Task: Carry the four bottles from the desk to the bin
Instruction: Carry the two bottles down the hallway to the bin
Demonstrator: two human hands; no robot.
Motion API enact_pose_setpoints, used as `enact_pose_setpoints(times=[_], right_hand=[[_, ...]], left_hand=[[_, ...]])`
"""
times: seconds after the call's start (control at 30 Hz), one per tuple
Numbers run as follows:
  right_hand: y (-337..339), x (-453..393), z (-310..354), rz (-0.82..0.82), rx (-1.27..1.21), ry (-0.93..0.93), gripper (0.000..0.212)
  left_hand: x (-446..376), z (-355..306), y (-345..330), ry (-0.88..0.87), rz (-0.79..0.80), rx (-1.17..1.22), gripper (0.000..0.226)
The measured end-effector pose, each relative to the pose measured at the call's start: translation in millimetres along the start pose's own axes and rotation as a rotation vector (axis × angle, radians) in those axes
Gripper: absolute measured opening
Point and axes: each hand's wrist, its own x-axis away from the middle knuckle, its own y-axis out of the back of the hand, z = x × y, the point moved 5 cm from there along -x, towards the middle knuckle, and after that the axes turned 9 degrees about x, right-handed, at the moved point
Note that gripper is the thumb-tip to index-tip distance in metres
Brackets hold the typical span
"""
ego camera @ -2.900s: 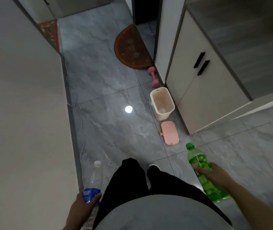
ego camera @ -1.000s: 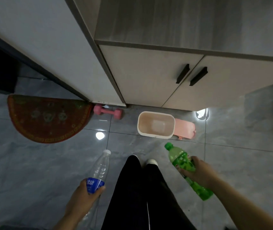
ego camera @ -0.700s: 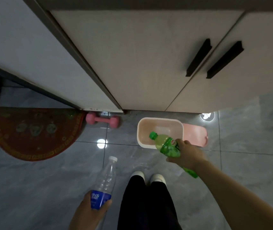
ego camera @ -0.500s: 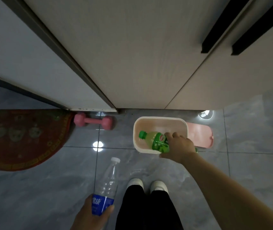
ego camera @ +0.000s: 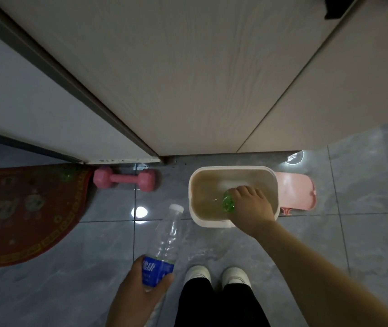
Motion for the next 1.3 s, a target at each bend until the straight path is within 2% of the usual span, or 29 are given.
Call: enact_pose_setpoints(times=[0.1, 0.23, 0.37, 0.53, 0.83, 1.07, 1.3], right_hand=[[-4, 19, -9, 0.023, -0.126, -0.076, 0.044], [-21, 50, -23, 0.088, -0.268, -0.199, 0.038], [-35, 72, -31, 0.099, -0.425, -0.308, 0.039], [-56, 90, -36, 0.123, -0.540, -0.389, 0.038], [-101, 100, -40, 0.123, -0.746, -0.457, 0.031], [-126, 116, -40, 0.165, -0.805, -0.501, 0.029], [-118, 135, -37, 0.230, -0.878, -0.522, 0.033]], left_hand=[[-6, -29, -9, -0.072, 0.050, -0.084, 0.062], [-19, -70, -27, -0.185, 0.111, -0.337, 0.076], [-38, -104, -52, -0.283, 0.177, -0.539, 0.077], [-68, -127, -90, -0.426, 0.230, -0.922, 0.083], [-117, -142, -167, -0.596, 0.286, -1.294, 0.067], [-130, -131, -196, -0.639, 0.341, -1.272, 0.078], [-121, -135, -184, -0.784, 0.288, -1.241, 0.085]])
